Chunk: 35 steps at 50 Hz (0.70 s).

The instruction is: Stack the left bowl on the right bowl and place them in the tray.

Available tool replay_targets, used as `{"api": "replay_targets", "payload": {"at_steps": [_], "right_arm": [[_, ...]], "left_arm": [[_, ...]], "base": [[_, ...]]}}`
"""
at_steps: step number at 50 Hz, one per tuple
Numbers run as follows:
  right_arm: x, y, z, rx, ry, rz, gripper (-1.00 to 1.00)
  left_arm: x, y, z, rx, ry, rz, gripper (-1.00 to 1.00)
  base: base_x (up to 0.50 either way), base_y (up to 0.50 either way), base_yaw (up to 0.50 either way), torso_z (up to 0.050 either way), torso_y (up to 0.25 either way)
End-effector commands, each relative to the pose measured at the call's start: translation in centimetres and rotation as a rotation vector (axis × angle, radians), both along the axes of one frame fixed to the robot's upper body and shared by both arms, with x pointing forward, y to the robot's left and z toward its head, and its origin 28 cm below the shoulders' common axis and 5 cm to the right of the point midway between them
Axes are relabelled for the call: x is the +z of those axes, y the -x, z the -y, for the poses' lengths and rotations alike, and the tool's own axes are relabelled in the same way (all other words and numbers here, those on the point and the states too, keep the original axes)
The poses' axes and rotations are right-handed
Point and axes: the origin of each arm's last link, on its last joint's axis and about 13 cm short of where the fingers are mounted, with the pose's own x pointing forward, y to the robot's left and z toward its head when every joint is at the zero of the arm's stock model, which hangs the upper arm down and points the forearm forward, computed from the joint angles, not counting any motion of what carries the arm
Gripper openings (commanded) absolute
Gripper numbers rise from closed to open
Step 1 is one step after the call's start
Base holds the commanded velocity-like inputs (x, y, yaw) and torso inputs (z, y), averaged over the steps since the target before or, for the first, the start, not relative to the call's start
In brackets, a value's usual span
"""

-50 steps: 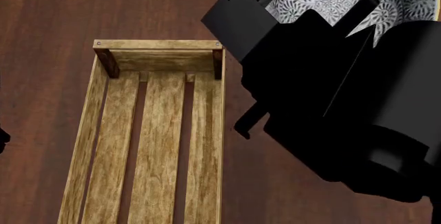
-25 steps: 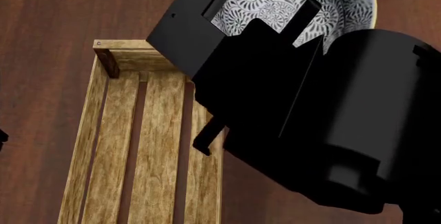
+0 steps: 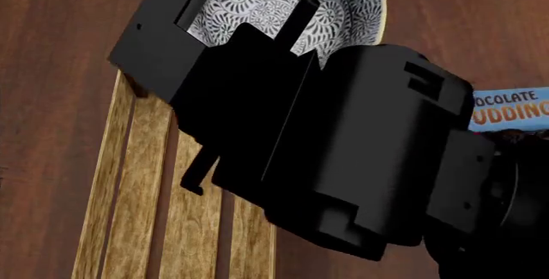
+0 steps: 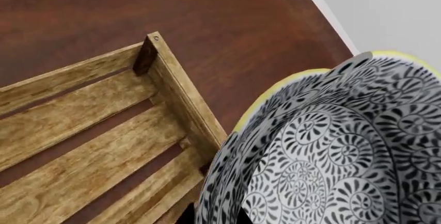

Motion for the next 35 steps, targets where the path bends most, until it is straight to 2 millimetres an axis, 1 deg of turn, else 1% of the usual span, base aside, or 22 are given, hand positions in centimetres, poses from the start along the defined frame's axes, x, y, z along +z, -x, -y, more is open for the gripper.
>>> {"api": "replay_targets", "payload": {"at_steps": [1,9,17,29,35], "right_arm": [[0.0,-0.9,-1.7,0.053,0.006,0.048,-1.0],[-0.6,-1.5,-3.0,0.101,0.007,0.034,-1.0],[-1.7,-2.4,-4.1,0.135,0.01,0.009,-1.0],[-2.4,-3.1,-5.3,0.174,0.014,-0.005,-1.0],[-3.3,-3.6,-5.9,0.188,0.018,-0.025,-1.0]], "left_arm": [[0.0,0.0,-0.1,-0.001,0.002,0.002,1.0],[0.0,0.0,-0.1,-0.001,0.003,0.002,1.0],[0.2,0.1,-0.3,-0.003,0.015,0.003,1.0],[0.3,0.1,-0.8,0.019,0.025,0.006,1.0],[0.3,0.1,-0.8,0.017,0.023,0.007,1.0]], "base": [[0.0,0.0,0.0,0.0,0.01],[0.0,0.0,0.0,0.001,0.0],[0.0,0.0,0.0,0.0,0.001],[0.0,0.0,0.0,0.0,0.001],[0.0,0.0,0.0,0.0,0.002]]}}
